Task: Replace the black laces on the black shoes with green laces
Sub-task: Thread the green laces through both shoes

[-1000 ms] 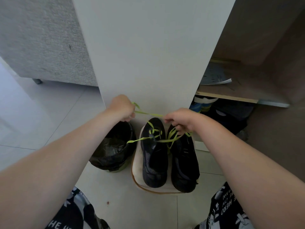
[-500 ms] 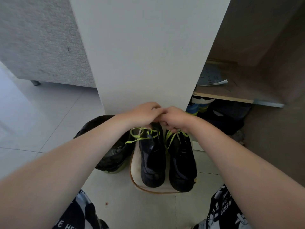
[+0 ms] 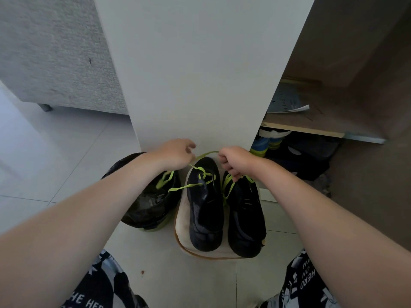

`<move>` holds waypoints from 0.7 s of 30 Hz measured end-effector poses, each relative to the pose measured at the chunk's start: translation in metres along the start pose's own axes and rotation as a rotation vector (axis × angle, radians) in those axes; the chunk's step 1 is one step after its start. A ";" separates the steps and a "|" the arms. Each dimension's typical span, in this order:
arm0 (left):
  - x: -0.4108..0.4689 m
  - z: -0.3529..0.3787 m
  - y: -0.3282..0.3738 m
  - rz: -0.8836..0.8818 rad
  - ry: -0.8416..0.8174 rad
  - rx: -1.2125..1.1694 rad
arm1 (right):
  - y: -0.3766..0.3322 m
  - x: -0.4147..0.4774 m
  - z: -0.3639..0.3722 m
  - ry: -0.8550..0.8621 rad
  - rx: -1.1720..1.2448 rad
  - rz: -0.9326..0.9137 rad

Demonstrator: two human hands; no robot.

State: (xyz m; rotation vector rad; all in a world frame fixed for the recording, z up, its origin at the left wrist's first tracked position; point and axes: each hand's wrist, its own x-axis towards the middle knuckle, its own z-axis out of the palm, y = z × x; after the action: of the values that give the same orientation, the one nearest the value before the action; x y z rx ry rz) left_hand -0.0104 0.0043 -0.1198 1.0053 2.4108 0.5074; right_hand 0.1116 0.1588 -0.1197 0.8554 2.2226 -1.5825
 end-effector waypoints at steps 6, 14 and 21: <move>0.004 0.014 0.019 0.109 -0.067 -0.242 | 0.000 0.006 0.011 -0.041 -0.016 -0.109; 0.023 0.011 0.009 0.018 0.096 -0.078 | 0.020 0.015 0.018 0.209 -0.621 0.046; 0.020 0.023 0.007 -0.046 -0.097 -0.210 | 0.031 0.025 0.022 0.172 -0.495 0.217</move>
State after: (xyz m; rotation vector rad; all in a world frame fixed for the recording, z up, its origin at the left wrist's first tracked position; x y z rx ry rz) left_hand -0.0061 0.0269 -0.1412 0.8616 2.2365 0.6637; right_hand 0.1088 0.1533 -0.1650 1.0589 2.3829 -0.8322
